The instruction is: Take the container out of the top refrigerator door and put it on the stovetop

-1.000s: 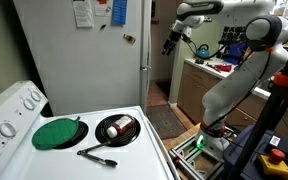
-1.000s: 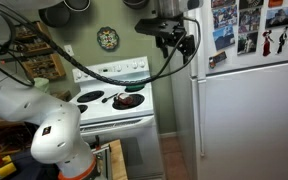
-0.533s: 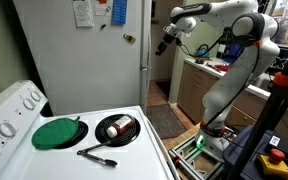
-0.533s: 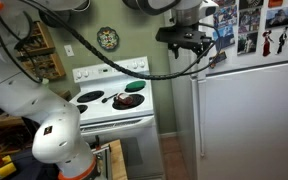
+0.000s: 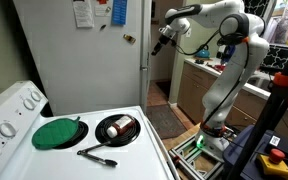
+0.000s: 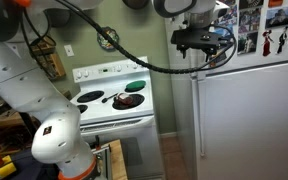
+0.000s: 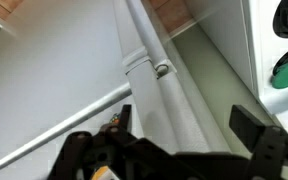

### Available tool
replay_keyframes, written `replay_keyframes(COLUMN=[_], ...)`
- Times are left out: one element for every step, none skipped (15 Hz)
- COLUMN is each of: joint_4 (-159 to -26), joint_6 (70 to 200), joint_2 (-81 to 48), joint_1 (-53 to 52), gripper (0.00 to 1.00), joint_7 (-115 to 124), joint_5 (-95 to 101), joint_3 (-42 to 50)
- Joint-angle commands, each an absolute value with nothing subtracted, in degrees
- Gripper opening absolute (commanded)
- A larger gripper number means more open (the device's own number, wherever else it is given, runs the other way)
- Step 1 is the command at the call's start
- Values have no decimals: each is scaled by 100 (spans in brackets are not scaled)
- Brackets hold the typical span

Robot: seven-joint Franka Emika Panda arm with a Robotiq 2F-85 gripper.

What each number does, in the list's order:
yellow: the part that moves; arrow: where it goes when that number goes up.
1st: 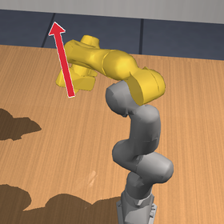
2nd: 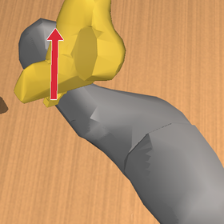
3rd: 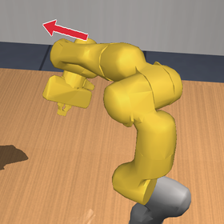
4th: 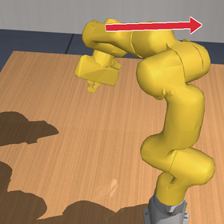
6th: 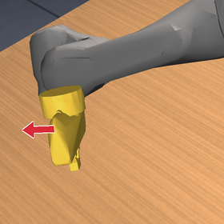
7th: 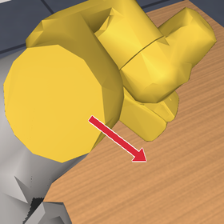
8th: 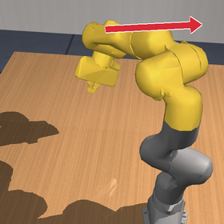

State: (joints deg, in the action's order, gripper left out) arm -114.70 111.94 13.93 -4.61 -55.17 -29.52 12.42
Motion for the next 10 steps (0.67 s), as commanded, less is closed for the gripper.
replay_keyframes(joint_4=[-11447,-11447,-11439,-11400,-11387,-11358,-11349,-11327,-11309,-11297], joint_6=[11158,11158,11224,11184,11208,11174,11258,11278,11286,11303], joint_2=[1388,1397,1359,1326,1319,1296,1280,1253,1227,1192], joint_1=[-299,-301,-283,-288,-279,-285,-276,-273,-269,-250], gripper=[100,100,100,100,100,100,100,100,100,100], joint_7=[-5539,-5537,-5565,-5677,-5741,-5814,-5924,-6032,-6130,-6198], joint_5=[-2987,-2986,-2964,-3077,-3088,-3180,-3194,-3277,-3353,-3366], joint_3=[1099,1096,1094,1122,1121,1141,1136,1147,1152,1137])
